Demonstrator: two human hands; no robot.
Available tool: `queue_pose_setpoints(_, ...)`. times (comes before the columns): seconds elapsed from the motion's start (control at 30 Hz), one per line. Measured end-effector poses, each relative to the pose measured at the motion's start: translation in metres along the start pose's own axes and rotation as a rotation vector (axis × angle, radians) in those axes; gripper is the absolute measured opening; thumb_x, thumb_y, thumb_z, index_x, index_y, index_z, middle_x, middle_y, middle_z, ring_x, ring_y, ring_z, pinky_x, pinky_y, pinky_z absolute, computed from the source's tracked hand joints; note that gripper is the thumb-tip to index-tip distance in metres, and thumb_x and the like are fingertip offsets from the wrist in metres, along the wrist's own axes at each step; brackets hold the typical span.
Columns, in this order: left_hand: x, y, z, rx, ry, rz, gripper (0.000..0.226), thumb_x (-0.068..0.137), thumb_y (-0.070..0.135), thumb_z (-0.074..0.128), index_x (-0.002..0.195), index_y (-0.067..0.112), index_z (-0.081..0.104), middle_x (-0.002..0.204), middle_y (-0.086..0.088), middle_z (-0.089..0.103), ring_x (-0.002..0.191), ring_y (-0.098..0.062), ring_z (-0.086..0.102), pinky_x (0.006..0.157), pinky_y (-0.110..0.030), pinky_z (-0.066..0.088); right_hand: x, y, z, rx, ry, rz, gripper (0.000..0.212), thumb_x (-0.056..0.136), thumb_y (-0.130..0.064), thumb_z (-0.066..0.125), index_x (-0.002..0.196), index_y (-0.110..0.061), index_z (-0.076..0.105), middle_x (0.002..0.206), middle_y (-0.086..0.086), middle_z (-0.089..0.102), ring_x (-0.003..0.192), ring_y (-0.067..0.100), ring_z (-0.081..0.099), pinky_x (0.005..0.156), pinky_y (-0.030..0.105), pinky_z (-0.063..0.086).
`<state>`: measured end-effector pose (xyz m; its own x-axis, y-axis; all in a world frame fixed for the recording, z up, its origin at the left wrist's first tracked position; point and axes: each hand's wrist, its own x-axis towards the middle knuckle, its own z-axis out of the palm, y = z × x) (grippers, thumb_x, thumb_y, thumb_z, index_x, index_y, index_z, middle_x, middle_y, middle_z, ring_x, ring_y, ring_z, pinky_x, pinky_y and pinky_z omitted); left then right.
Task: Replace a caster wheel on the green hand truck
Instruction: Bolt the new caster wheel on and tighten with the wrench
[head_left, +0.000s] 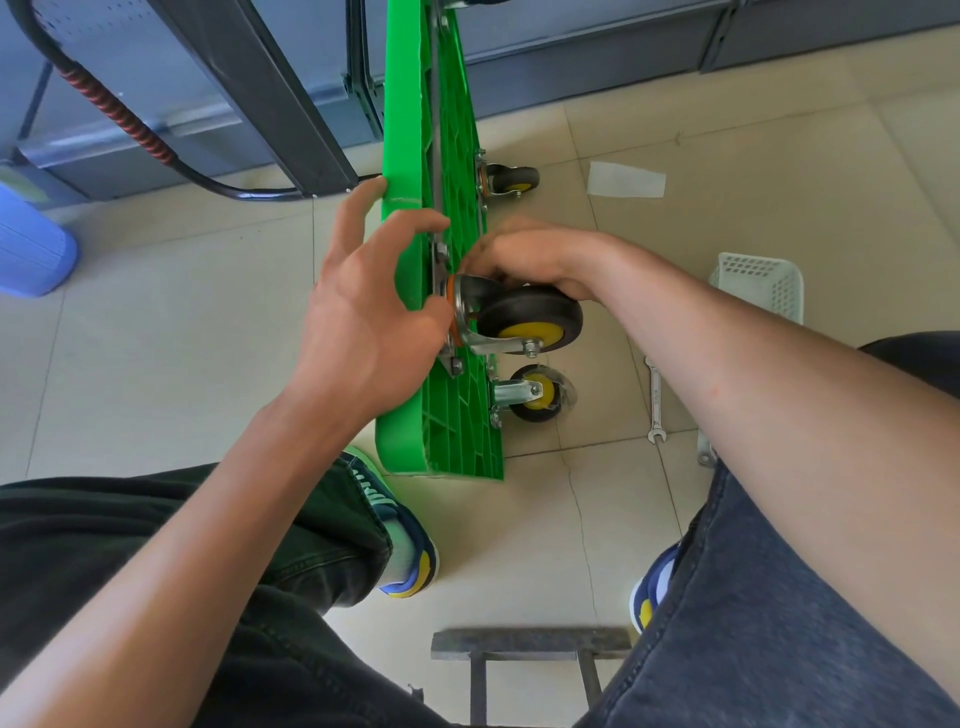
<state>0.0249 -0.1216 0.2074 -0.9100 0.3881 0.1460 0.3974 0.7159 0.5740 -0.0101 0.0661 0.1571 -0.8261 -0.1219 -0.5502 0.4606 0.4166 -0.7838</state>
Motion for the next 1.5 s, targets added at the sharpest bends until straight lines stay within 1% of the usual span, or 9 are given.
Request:
queue_pose_setpoints(0.17, 0.001, 0.0, 0.0, -0.007, 0.002, 0.006, 0.05, 0.081, 0.009, 0.075, 0.126, 0.028, 0.063, 0.158, 0.001, 0.032, 0.133, -0.025, 0.047, 0.085, -0.009, 0.035, 0.002, 0.0, 0.0, -0.002, 0.037, 0.02, 0.025, 0.085, -0.015, 0.07, 0.109, -0.009, 0.076, 0.103, 0.015, 0.076, 0.092, 0.036, 0.075, 0.086, 0.056, 0.06)
queue_pose_setpoints(0.27, 0.0, -0.001, 0.0, -0.021, 0.0, 0.013, 0.051, 0.08, 0.008, 0.074, 0.126, 0.027, 0.063, 0.157, 0.0, 0.033, 0.13, -0.026, 0.05, 0.09, -0.023, 0.043, 0.004, 0.002, 0.0, -0.001, 0.054, -0.004, 0.019, 0.088, -0.012, 0.069, 0.106, -0.012, 0.076, 0.099, 0.007, 0.075, 0.086, 0.027, 0.074, 0.076, 0.04, 0.063)
queue_pose_setpoints(0.37, 0.0, 0.0, -0.001, -0.011, -0.007, 0.004, 0.051, 0.08, 0.007, 0.073, 0.127, 0.027, 0.063, 0.158, 0.0, 0.032, 0.129, -0.025, 0.05, 0.083, -0.015, 0.04, 0.003, 0.001, 0.001, 0.004, 0.054, -0.035, 0.017, 0.093, -0.007, 0.064, 0.096, -0.02, 0.075, 0.089, -0.004, 0.071, 0.079, 0.016, 0.068, 0.063, 0.024, 0.053)
queue_pose_setpoints(0.47, 0.0, 0.001, -0.001, -0.003, -0.003, -0.005, 0.051, 0.08, 0.008, 0.072, 0.127, 0.027, 0.063, 0.159, 0.0, 0.031, 0.132, -0.025, 0.047, 0.082, -0.011, 0.036, 0.002, 0.001, 0.001, 0.007, 0.057, -0.034, 0.012, 0.093, -0.012, 0.066, 0.098, -0.017, 0.076, 0.093, 0.003, 0.074, 0.081, 0.021, 0.071, 0.069, 0.032, 0.059)
queue_pose_setpoints(0.6, 0.0, 0.0, 0.0, -0.027, -0.009, -0.001, 0.05, 0.08, 0.009, 0.072, 0.126, 0.027, 0.063, 0.158, 0.0, 0.032, 0.13, -0.024, 0.049, 0.09, -0.026, 0.043, 0.001, 0.0, 0.001, 0.049, 0.032, 0.0, 0.028, 0.091, -0.03, 0.071, 0.108, -0.008, 0.075, 0.089, 0.008, 0.078, 0.074, 0.024, 0.069, 0.075, 0.036, 0.056)
queue_pose_setpoints(0.77, 0.0, -0.002, 0.0, -0.05, -0.021, 0.009, 0.052, 0.076, 0.015, 0.068, 0.126, 0.029, 0.062, 0.157, -0.002, 0.032, 0.128, -0.028, 0.052, 0.092, -0.042, 0.054, 0.0, -0.002, 0.001, 0.05, -0.042, 0.046, 0.032, 0.094, -0.036, 0.064, 0.11, -0.01, 0.075, 0.094, 0.009, 0.079, 0.076, 0.025, 0.071, 0.081, 0.038, 0.057)
queue_pose_setpoints(0.87, 0.0, -0.002, 0.0, -0.063, -0.017, 0.007, 0.051, 0.076, 0.013, 0.069, 0.124, 0.029, 0.063, 0.157, -0.002, 0.033, 0.123, -0.026, 0.054, 0.091, -0.037, 0.054, -0.004, -0.003, 0.0, 0.04, -0.044, 0.046, 0.028, 0.093, -0.032, 0.062, 0.104, -0.01, 0.075, 0.092, 0.011, 0.078, 0.072, 0.025, 0.068, 0.078, 0.037, 0.055)
queue_pose_setpoints(1.03, 0.001, -0.002, 0.001, -0.022, -0.006, 0.002, 0.05, 0.08, 0.01, 0.072, 0.126, 0.027, 0.064, 0.157, -0.003, 0.033, 0.132, -0.025, 0.049, 0.095, -0.022, 0.037, -0.007, -0.003, 0.002, 0.028, -0.078, 0.065, 0.019, 0.095, -0.027, 0.056, 0.092, -0.013, 0.069, 0.086, 0.013, 0.067, 0.066, 0.024, 0.06, 0.073, 0.036, 0.049)
queue_pose_setpoints(1.5, 0.001, -0.001, 0.0, -0.031, -0.005, -0.005, 0.051, 0.076, 0.013, 0.068, 0.125, 0.027, 0.064, 0.157, -0.003, 0.034, 0.128, -0.023, 0.051, 0.096, -0.026, 0.039, -0.001, -0.002, 0.003, -0.035, -0.069, 0.071, 0.024, 0.098, -0.028, 0.057, 0.105, -0.008, 0.067, 0.091, 0.014, 0.069, 0.069, 0.027, 0.065, 0.071, 0.037, 0.055)
